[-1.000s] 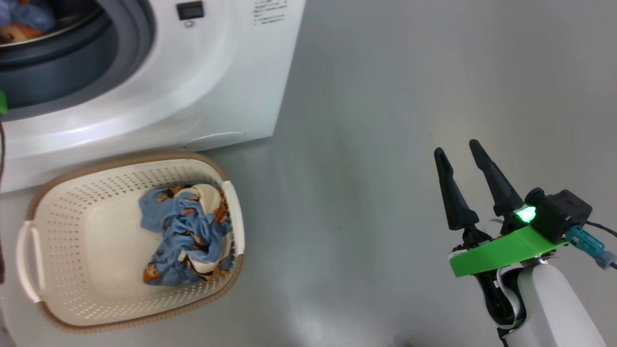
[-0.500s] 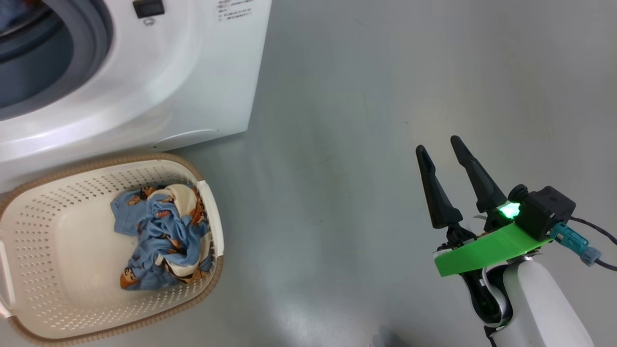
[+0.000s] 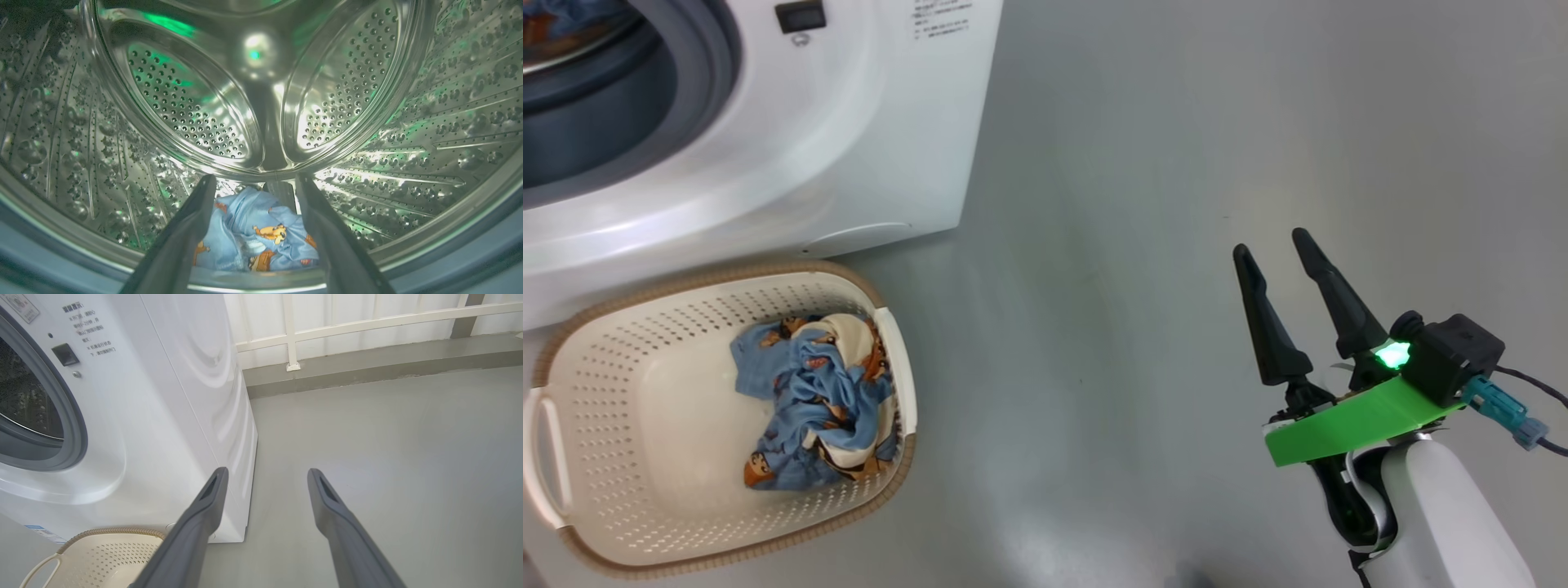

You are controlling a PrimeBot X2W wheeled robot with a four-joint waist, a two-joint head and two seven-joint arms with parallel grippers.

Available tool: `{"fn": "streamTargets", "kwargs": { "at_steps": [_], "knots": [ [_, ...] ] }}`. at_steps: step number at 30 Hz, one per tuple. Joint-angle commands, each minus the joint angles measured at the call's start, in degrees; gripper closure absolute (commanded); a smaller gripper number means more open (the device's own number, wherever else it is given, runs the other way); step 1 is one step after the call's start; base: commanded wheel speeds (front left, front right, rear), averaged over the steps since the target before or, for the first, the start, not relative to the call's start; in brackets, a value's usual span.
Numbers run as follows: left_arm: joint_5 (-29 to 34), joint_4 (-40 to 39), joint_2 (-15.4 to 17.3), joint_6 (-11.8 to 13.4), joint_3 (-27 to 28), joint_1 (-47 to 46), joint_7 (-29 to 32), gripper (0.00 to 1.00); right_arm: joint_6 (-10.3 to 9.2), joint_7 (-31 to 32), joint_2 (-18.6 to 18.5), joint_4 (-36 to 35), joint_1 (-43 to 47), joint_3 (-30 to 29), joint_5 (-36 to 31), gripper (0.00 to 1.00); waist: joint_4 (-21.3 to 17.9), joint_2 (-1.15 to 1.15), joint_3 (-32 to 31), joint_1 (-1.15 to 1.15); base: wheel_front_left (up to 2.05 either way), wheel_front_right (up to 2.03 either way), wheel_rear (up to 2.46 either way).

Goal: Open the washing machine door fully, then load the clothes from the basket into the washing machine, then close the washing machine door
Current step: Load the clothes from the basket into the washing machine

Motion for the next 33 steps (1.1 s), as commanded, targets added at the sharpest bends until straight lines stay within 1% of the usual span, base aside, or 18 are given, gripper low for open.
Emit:
{"fn": "streamTargets", "kwargs": {
  "at_steps": [1, 12, 23, 33],
  "knots": [
    [0.4, -1.9, 2.2, 0.0, 1.3, 2.0, -0.3, 0.0, 0.09, -0.3, -0.7, -1.4, 0.0, 0.9, 0.1, 0.0, 0.5, 0.0, -0.6, 0.0, 0.0, 0.0, 0.0],
    [0.2, -7.2, -2.6, -0.1, 4.0, 13.6, -0.3, 0.0, 0.09, -0.3, -2.5, -1.2, 1.0, -0.5, 0.0, 0.0, 3.8, 0.0, -4.3, 0.0, 0.0, 0.0, 0.0],
    [0.6, -13.8, -7.1, -0.1, 4.9, 25.1, -0.3, 0.0, 0.09, -0.3, -4.4, -0.6, 3.3, -1.7, 0.0, 0.0, 7.0, 0.0, -8.9, 0.0, 0.0, 0.0, 0.0],
    [0.5, -18.7, -9.8, -0.1, 5.5, 33.2, -0.3, 0.0, 0.09, -0.3, -5.5, 0.1, 6.0, -2.4, 0.2, 0.0, 8.9, 0.0, -12.8, 0.0, 0.0, 0.0, 0.0]
  ]
}}
